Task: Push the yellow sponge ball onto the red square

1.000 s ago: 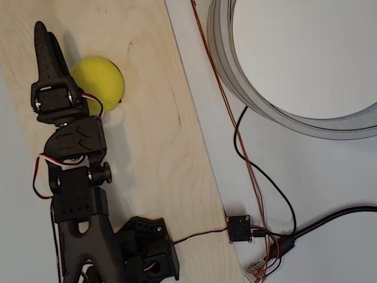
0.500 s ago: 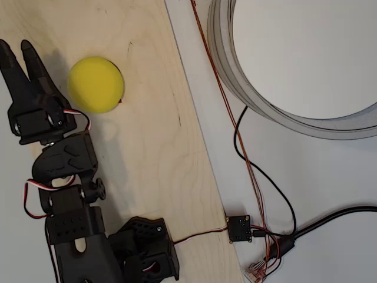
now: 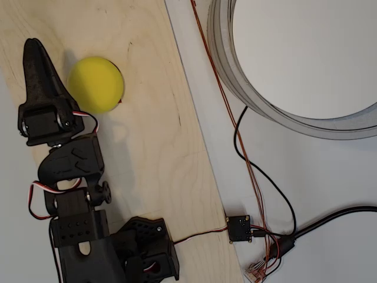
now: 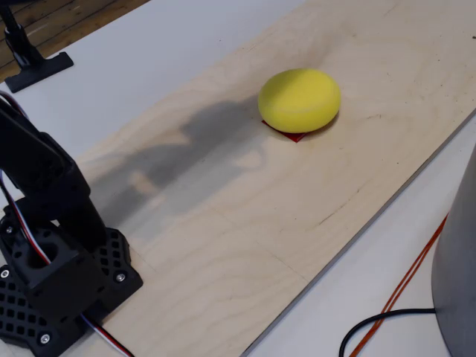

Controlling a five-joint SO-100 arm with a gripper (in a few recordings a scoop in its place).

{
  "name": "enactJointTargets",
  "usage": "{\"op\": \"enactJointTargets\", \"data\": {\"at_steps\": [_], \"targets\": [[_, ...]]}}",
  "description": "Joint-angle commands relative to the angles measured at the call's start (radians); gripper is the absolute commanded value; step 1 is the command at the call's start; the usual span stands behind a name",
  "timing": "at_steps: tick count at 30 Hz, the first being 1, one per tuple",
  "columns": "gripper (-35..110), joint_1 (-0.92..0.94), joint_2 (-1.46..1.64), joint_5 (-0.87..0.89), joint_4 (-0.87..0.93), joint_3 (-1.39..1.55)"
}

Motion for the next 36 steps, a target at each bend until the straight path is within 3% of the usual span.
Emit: {"op": "enactJointTargets", "data": {"at_steps": [1, 8, 11, 13, 24, 25, 26, 28, 36], "targets": [[36, -0.011, 0.069, -0.031, -0.015, 0.015], [32, -0.009, 0.083, -0.028, -0.015, 0.006], [0, 0.002, 0.083, 0.021, -0.028, -0.034], [-1, 0.015, 0.066, 0.026, 0.02, -0.069], [0, 0.031, 0.048, 0.046, 0.034, -0.077], [4, 0.021, 0.061, 0.034, 0.031, -0.067], [23, -0.002, 0.074, -0.031, 0.032, -0.054], [31, -0.012, 0.101, -0.041, 0.032, -0.014], [35, -0.006, 0.127, -0.048, 0.034, 0.0]]}}
